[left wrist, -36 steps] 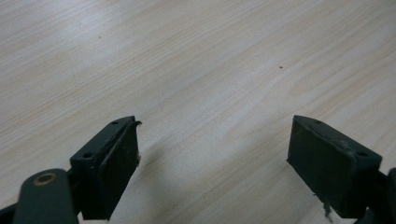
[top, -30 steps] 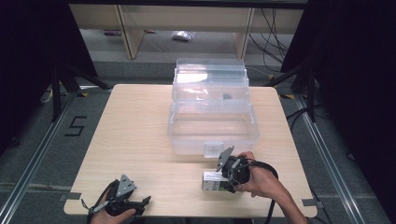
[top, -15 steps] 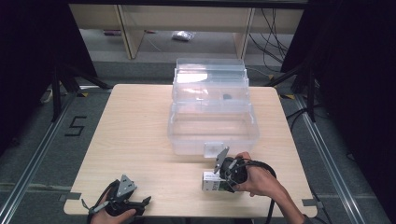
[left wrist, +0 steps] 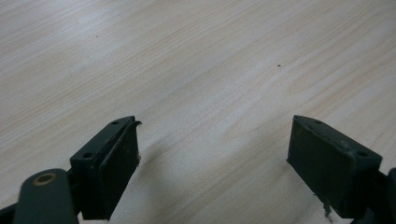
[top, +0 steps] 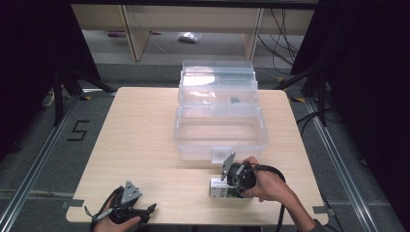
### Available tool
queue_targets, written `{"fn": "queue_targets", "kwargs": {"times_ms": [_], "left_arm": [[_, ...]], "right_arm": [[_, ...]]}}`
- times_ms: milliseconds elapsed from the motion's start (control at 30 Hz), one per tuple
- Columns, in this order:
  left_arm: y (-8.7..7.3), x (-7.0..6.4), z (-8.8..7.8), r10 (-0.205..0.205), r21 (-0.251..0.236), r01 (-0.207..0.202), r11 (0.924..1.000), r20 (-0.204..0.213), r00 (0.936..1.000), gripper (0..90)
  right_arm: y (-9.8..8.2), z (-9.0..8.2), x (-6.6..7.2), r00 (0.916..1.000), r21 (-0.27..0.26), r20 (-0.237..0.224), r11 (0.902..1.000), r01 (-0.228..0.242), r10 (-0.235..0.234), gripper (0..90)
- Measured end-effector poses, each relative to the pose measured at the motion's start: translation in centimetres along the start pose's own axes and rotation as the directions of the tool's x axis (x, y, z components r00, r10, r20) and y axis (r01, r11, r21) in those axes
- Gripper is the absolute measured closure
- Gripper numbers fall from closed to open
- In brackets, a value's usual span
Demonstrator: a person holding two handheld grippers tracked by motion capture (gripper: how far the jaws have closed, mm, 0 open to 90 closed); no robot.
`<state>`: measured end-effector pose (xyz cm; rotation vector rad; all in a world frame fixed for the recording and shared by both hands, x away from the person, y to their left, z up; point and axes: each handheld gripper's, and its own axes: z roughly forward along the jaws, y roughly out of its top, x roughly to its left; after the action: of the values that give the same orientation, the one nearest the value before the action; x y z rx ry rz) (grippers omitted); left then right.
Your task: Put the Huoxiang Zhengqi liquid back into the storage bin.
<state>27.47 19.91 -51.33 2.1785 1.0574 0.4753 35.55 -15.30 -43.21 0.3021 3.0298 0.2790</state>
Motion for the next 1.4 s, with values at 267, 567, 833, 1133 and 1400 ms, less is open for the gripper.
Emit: {"fn": "queue_targets", "kwargs": {"times_ms": [267, 567, 833, 1133, 1400], "left_arm": [[0.1, 0.3, -0.1, 0.026, 0.015, -0.026, 0.9996, -0.002, 0.9997, 15.8], [0.1, 0.2, -0.2, 0.028, 0.012, -0.028, 0.9995, -0.002, 0.9996, 15.8], [0.1, 0.2, -0.2, 0.027, 0.009, -0.027, 0.9996, -0.002, 0.9996, 15.9], [0.1, 0.4, 0.1, 0.042, -0.004, -0.042, 0.9991, -0.012, 0.9990, 15.8], [0.1, 0.2, 0.0, 0.020, -0.006, -0.020, 0.9998, -0.013, 0.9997, 15.8]], "right_arm": [[0.8, 0.0, -0.3, 0.9993, 0.055, -0.016, 0.9978, 0.036, -0.035, 64.0], [1.0, -0.1, -0.2, 0.9994, 0.058, -0.023, 0.9979, 0.028, -0.027, 64.5], [1.1, -1.3, -0.4, 0.9996, 0.009, -0.028, 0.9999, 0.010, -0.010, 64.6], [0.8, -4.0, -1.1, 0.9967, -0.022, -0.029, 0.9969, 0.075, -0.076, 64.6], [0.9, -6.9, -2.3, 0.9965, -0.060, -0.017, 0.9949, 0.081, -0.082, 64.5]]}}
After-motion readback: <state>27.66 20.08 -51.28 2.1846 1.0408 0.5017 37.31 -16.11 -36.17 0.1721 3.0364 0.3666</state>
